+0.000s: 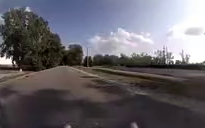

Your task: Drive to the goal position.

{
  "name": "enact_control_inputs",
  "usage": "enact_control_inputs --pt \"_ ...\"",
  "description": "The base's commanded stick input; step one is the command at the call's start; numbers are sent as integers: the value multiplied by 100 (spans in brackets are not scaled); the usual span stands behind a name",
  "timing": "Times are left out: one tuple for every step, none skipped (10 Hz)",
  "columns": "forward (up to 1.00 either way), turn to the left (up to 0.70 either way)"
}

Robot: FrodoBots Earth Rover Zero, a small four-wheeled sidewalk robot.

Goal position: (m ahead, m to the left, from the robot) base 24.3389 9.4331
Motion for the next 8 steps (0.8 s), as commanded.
enact_control_inputs --pt "70 35" --pt "70 35" --pt "70 35" --pt "70 35" --pt "70 21" --pt "70 3" --pt "70 0" --pt "70 0"
